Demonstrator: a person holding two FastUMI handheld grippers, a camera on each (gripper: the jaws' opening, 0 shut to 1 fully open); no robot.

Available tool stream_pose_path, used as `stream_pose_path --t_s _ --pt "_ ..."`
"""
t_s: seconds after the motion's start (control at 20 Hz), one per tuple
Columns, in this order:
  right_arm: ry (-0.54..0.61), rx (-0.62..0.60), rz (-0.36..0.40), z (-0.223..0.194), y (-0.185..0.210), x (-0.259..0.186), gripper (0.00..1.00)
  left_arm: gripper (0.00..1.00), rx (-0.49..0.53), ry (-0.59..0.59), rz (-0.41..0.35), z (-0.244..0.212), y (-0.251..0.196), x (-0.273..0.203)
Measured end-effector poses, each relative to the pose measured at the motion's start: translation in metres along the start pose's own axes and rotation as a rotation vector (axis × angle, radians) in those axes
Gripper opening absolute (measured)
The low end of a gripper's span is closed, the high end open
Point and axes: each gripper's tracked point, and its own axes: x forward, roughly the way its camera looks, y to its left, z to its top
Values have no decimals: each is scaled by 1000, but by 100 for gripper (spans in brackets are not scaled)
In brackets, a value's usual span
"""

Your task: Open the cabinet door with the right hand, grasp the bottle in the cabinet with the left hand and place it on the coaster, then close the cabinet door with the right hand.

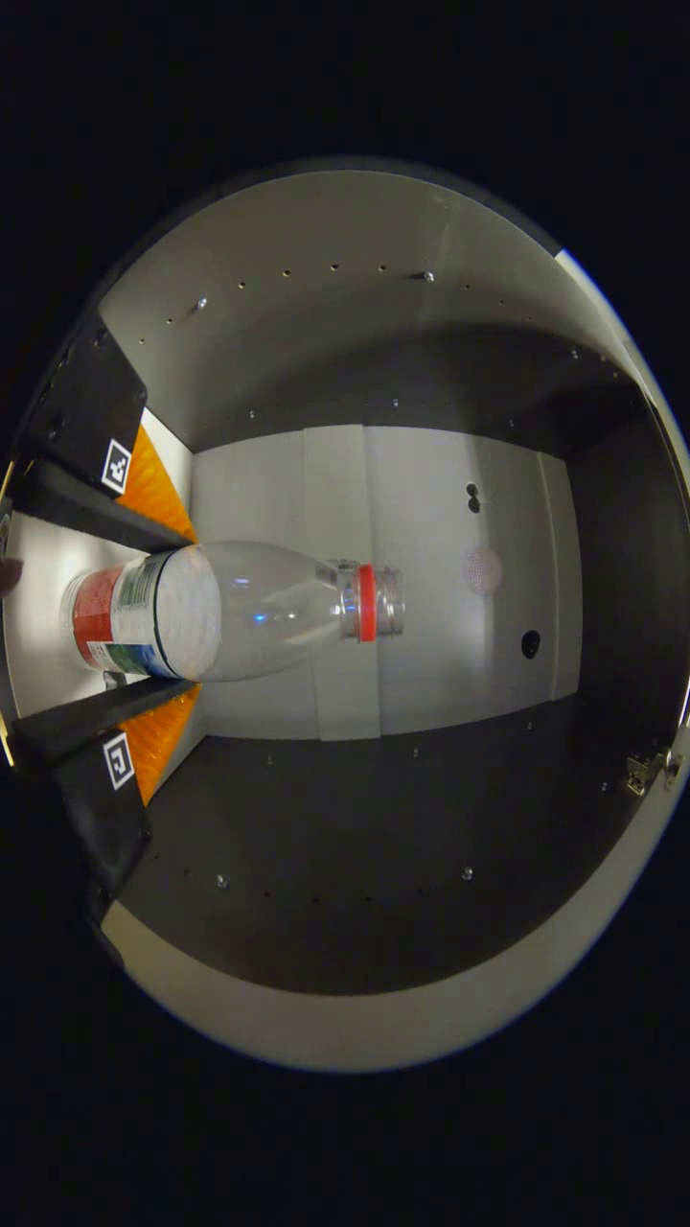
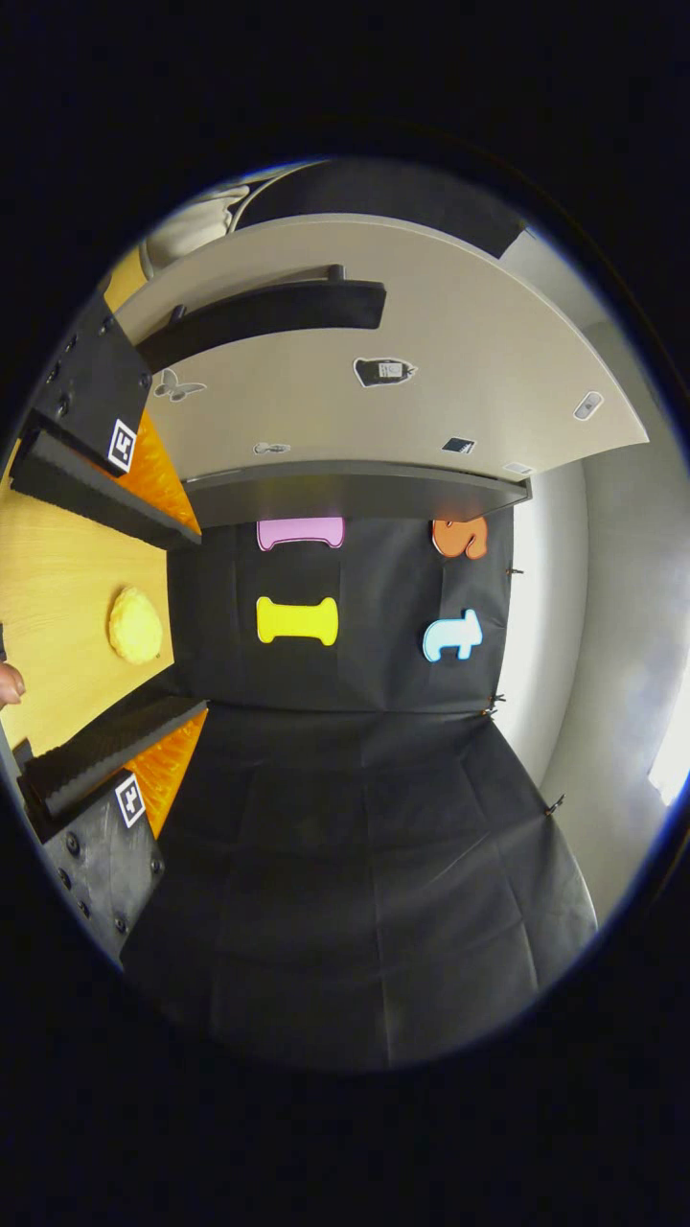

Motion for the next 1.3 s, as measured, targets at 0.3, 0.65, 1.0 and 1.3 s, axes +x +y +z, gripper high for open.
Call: stream_pose_path --t_s 0.3,0.65,1.0,1.3 --pt "-8 18 13 6 21 -5 98 75 8 -38 -51 28 5 -57" --pt "14 37 -39 10 15 -18 99 75 -16 -75 -60 37 50 -146" --pt "-14 63 -53 27 26 -20 97 75 -7 -96 -51 5 103 -230" --pt "-31 63 -56 36 39 -26 97 76 -25 -72 -42 -49 128 -293"
